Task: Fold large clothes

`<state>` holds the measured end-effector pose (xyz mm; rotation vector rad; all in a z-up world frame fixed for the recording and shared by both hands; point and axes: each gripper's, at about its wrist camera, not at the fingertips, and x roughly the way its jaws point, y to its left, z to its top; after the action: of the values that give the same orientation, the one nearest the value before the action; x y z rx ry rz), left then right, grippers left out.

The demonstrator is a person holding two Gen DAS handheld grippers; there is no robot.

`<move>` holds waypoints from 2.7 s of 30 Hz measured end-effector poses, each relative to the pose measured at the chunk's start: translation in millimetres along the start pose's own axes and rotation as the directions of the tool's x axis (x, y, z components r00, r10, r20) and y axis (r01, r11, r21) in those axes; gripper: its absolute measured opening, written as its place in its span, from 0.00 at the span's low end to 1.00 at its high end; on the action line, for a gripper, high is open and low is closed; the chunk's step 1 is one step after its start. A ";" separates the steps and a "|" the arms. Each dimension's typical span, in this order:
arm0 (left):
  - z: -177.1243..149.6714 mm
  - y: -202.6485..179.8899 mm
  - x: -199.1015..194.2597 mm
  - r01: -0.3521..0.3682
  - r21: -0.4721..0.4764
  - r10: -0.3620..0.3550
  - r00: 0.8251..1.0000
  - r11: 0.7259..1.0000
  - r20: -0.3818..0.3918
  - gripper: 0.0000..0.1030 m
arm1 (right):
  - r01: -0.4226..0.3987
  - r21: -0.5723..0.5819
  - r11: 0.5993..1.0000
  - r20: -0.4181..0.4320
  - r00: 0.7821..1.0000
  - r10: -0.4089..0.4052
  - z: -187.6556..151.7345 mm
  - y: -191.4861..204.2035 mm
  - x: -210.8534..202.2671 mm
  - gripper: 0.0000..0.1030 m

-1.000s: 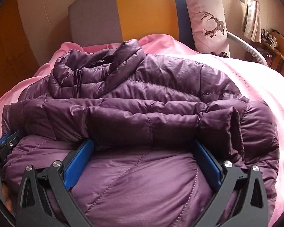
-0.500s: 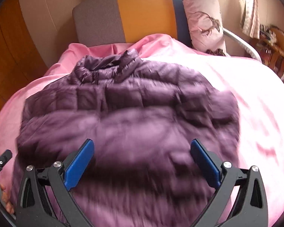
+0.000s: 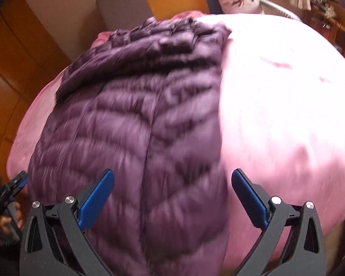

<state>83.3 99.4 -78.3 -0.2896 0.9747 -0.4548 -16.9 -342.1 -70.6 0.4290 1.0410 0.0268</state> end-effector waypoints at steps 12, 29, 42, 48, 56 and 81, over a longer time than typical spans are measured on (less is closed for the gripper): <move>-55.9 4.6 11.8 0.102 -0.037 -0.107 0.970 0.994 -0.220 0.38 | -0.151 0.048 0.987 -0.107 0.982 0.155 -78.7 0.1 -6.9 0.27; 39.9 -21.5 -63.5 0.563 -0.094 -0.554 0.826 0.821 0.103 0.15 | -0.474 0.055 0.879 0.226 0.863 0.451 26.6 6.1 -96.3 0.13; 186.9 -30.2 58.4 0.444 -0.198 -0.434 0.896 0.874 0.095 0.17 | -0.397 0.247 0.884 0.246 0.908 0.339 176.4 -23.9 -13.7 0.26; 214.0 -9.9 93.1 0.378 -0.312 -0.365 0.925 0.872 0.103 0.76 | -0.448 0.324 0.833 0.252 0.890 0.380 206.6 -36.7 23.6 0.85; 176.5 36.1 92.1 0.331 -0.319 -0.330 0.942 0.888 0.059 0.83 | -0.382 0.294 0.876 0.283 0.910 0.302 146.7 -55.7 9.7 0.98; 21.0 5.6 17.3 0.376 -0.098 -0.388 0.904 0.921 -0.178 0.57 | -0.191 0.078 0.979 0.052 0.981 0.187 -9.2 -34.2 -45.2 0.56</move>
<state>110.7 96.5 -82.0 -0.5039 1.1283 -0.8262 -53.9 -380.5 -49.2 0.6009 0.9571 0.1435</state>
